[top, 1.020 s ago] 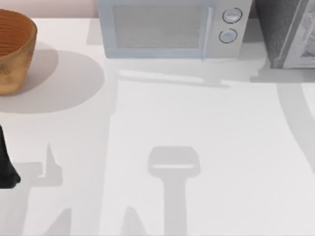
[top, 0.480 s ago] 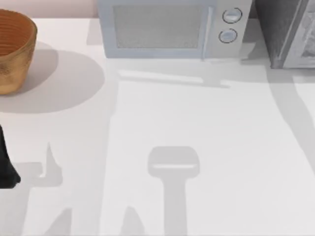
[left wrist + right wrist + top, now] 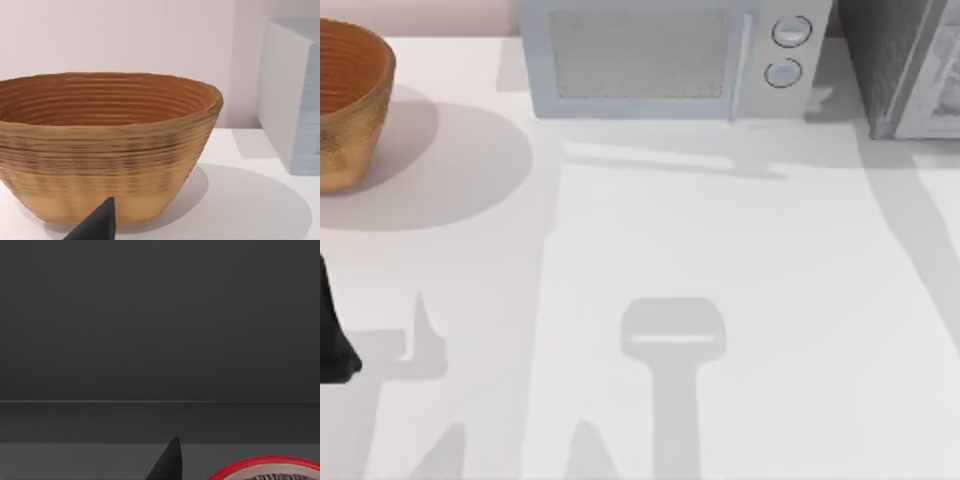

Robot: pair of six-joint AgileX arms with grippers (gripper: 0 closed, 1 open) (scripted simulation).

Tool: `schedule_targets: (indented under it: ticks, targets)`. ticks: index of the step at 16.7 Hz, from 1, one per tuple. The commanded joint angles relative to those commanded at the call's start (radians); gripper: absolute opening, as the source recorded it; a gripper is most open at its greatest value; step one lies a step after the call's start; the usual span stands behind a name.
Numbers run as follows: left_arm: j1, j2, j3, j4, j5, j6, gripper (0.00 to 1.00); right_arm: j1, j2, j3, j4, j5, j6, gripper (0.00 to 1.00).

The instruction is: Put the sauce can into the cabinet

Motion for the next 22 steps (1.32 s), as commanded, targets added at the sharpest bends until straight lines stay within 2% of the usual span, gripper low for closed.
schedule_targets:
  ticks: [22]
  targets:
    - [0.0, 0.0, 0.0, 0.0, 0.0, 0.0, 1.0, -0.078, 0.466, 0.392, 0.076, -0.072, -0.005, 0.0]
